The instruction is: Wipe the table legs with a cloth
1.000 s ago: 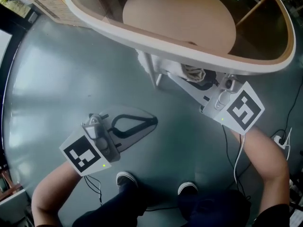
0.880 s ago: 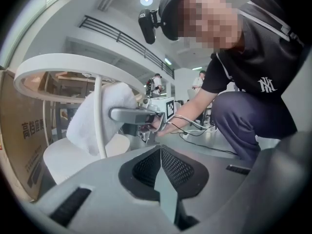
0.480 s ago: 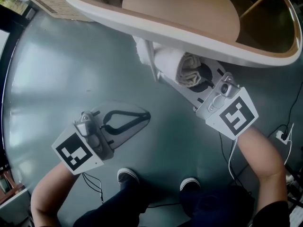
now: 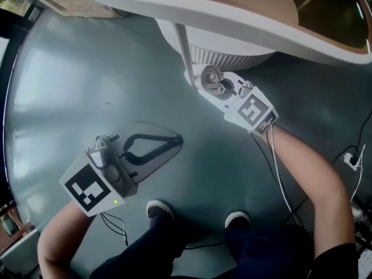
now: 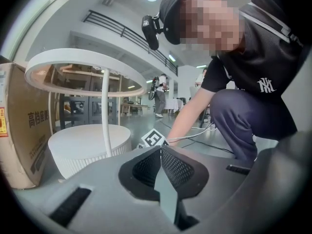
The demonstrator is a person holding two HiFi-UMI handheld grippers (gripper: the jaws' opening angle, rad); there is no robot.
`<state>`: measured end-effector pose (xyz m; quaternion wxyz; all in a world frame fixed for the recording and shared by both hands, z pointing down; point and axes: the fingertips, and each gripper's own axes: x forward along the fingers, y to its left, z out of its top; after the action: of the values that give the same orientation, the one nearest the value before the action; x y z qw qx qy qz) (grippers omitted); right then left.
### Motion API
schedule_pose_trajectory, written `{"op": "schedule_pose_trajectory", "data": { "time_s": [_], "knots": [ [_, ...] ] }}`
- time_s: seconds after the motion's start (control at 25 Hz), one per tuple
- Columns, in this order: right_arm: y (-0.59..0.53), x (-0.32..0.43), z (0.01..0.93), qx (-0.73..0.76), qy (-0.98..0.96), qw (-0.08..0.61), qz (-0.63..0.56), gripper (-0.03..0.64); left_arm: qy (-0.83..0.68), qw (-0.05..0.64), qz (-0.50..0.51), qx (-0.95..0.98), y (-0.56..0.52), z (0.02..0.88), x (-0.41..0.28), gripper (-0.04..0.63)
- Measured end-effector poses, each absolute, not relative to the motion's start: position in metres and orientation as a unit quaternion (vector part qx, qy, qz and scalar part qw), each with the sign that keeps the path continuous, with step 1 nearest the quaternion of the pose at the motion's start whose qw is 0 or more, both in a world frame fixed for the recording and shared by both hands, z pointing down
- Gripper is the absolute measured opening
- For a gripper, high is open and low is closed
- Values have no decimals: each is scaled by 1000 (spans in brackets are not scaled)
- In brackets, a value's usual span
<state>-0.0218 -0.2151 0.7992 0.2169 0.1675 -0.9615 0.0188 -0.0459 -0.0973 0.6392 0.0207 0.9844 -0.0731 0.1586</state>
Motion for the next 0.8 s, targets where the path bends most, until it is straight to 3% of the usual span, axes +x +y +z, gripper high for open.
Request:
{"op": "schedule_pose_trajectory", "data": {
  "time_s": [0.28, 0.48, 0.64, 0.8],
  "knots": [
    [-209, -22, 859, 127, -942, 309, 28, 67, -76, 23, 161, 984, -95, 643, -49, 8],
    [-208, -17, 861, 134, -934, 321, 88, 67, -65, 24, 157, 985, -97, 648, -46, 8],
    [-208, 11, 827, 162, -932, 279, 166, 67, -72, 35, 163, 983, -94, 645, -42, 8],
    [-149, 50, 784, 168, -918, 290, 213, 66, -91, 111, 175, 974, -53, 626, -44, 9]
  ]
}}
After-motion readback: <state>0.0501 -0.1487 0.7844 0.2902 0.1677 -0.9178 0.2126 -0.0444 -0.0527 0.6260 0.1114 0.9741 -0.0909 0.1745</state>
